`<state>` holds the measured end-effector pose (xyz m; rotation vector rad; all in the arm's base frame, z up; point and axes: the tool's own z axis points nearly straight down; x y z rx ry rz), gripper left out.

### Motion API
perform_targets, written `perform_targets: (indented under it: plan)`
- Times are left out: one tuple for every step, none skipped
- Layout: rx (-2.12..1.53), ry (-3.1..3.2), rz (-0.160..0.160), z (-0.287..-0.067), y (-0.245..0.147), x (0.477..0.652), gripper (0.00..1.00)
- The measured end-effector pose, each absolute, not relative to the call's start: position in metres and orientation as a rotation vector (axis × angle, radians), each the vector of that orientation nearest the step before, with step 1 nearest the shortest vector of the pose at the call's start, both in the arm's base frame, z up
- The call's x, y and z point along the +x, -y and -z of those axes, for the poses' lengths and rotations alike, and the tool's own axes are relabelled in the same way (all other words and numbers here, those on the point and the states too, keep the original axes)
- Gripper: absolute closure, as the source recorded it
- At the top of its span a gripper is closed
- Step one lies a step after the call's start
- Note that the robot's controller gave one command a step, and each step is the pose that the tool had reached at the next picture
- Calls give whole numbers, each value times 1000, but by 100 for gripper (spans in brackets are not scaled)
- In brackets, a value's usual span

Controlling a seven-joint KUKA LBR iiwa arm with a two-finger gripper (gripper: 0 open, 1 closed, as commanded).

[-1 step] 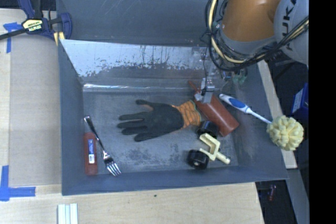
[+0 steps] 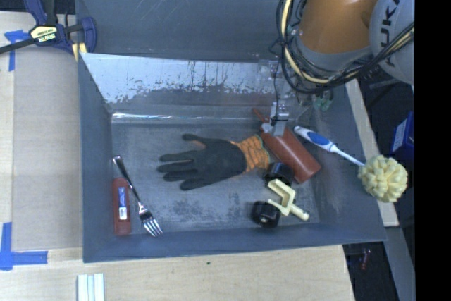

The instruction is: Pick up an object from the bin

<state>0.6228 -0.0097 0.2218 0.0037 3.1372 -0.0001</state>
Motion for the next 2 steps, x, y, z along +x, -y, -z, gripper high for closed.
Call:
perform_targets:
  plan:
    - [43, -3143, 0, -156, 21, 545, 0]
    - [131, -3118, 0, -107, 25, 519, 0]
